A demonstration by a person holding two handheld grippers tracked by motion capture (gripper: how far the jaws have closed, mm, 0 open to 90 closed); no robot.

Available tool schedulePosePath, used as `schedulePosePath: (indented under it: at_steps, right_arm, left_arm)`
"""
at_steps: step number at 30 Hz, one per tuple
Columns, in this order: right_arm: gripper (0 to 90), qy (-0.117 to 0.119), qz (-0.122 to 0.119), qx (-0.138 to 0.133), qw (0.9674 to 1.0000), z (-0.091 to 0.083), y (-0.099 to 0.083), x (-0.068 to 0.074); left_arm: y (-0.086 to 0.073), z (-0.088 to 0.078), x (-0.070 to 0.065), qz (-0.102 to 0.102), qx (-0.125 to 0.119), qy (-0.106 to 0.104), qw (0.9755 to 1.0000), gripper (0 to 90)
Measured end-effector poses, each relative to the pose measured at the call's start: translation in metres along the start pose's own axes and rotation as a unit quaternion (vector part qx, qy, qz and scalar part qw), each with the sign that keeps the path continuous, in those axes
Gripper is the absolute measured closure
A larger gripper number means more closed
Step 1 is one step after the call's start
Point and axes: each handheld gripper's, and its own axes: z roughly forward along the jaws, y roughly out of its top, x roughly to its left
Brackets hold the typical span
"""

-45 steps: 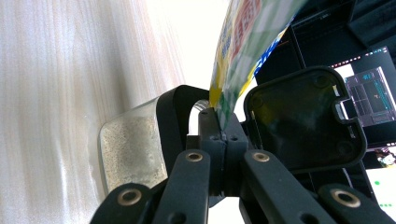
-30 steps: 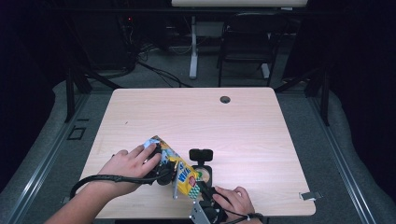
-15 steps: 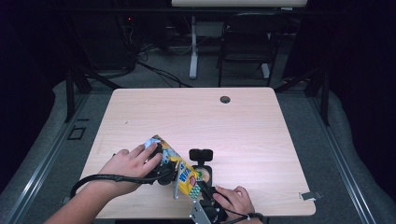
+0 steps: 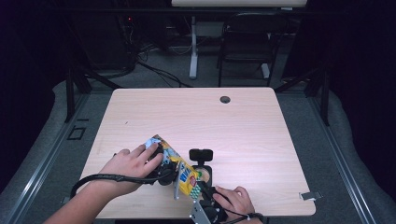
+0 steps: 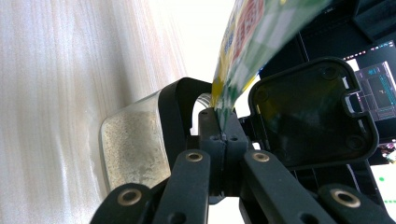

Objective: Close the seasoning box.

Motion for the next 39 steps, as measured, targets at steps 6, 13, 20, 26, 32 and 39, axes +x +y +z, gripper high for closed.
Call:
schedulePosePath:
  at_steps: [6, 13, 20, 26, 32, 39]
  right_arm:
    - [90.0, -0.003, -0.004, -0.002, 1.0, 0.0001, 0.0, 0.0008]
    - [90.0, -0.005, -0.01, 0.003, 0.9999, -0.0007, 0.0006, 0.0012]
    - [90.0, -0.004, -0.008, 0.0, 1.0, -0.0011, 0.0005, 0.0012]
    - [90.0, -0.004, -0.008, 0.0, 1.0, -0.0013, 0.0005, 0.0011]
    - [90.0, -0.005, -0.006, -0.002, 1.0, -0.0014, 0.0003, 0.0015]
    - [90.0, -0.003, -0.006, -0.002, 1.0, -0.0015, 0.0005, 0.0016]
  left_arm:
    - [0.0007, -0.0009, 0.001, 0.005, 0.002, 0.002, 1.0, 58.6]
    - [0.0013, -0.0014, 0.0018, 0.009, 0.004, 0.001, 1.0, 58.6]
    - [0.0027, -0.0023, 0.0035, 0.014, 0.004, 0.001, 0.9999, 58.7]
    - [0.0033, -0.0026, 0.0044, 0.016, 0.006, 0.0, 0.9998, 58.7]
    - [0.004, -0.0031, 0.0047, 0.02, 0.008, 0.005, 0.9998, 58.7]
    - [0.0045, -0.0036, 0.0055, 0.022, 0.009, 0.002, 0.9997, 58.7]
